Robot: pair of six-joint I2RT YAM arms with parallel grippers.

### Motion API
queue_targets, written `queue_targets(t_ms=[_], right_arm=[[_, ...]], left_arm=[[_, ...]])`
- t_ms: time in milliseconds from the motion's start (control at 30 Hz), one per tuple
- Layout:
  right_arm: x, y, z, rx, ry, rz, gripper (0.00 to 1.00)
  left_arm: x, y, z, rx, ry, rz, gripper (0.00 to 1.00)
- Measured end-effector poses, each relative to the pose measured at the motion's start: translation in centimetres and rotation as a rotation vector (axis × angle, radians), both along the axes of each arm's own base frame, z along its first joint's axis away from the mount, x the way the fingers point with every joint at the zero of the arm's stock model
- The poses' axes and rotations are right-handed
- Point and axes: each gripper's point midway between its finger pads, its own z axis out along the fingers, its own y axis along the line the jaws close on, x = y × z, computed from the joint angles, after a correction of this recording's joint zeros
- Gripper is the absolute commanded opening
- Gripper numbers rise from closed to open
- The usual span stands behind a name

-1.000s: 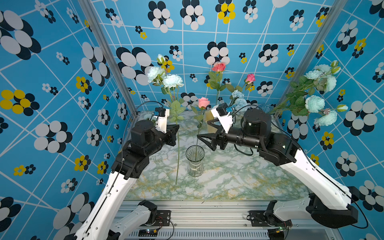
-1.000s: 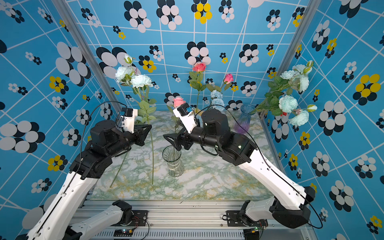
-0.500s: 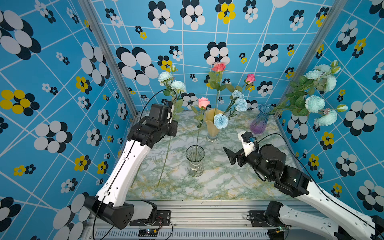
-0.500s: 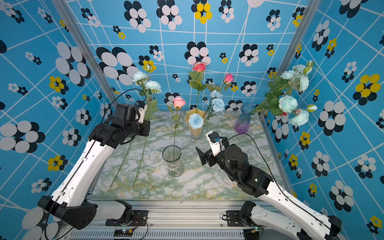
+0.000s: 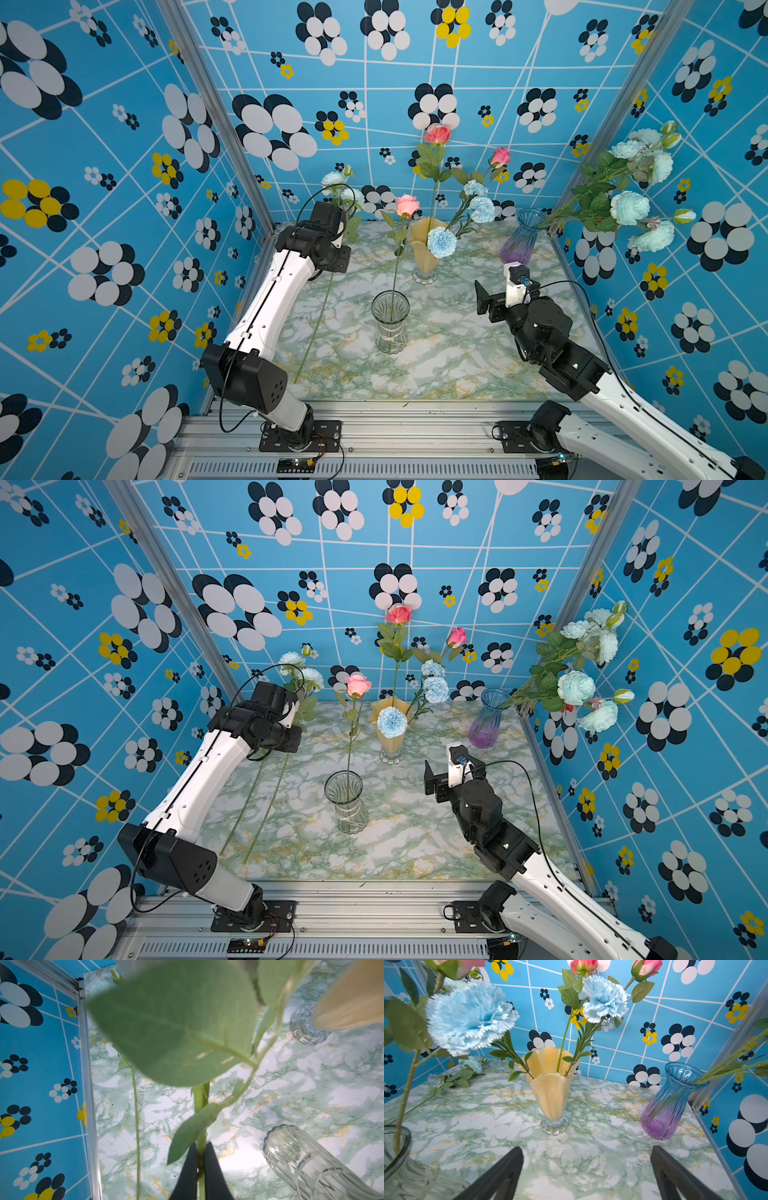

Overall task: Pick out blue flowers from the vase
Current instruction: Place the flower at the center of the board.

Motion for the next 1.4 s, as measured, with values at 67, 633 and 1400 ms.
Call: queue_targets(t_ms=[67, 633, 1400], right_arm=[[0.7, -0.3, -0.6, 0.009, 0.017, -0.022, 0.99], [3.6, -2.8, -3.1, 0.153, 0.114, -0.083, 0.99], [3.9, -2.3, -3.6, 0.177, 0.137, -0.058, 0.99]], left_arm=[[0.4, 0.3, -1.2, 0.008, 0.039, -0.001, 0.00], [6.0, 3.3, -11.9, 0.041, 0.222, 0.038, 0.00], [7.6, 6.7, -20.7, 0.002, 0.260, 0.083, 0.00]])
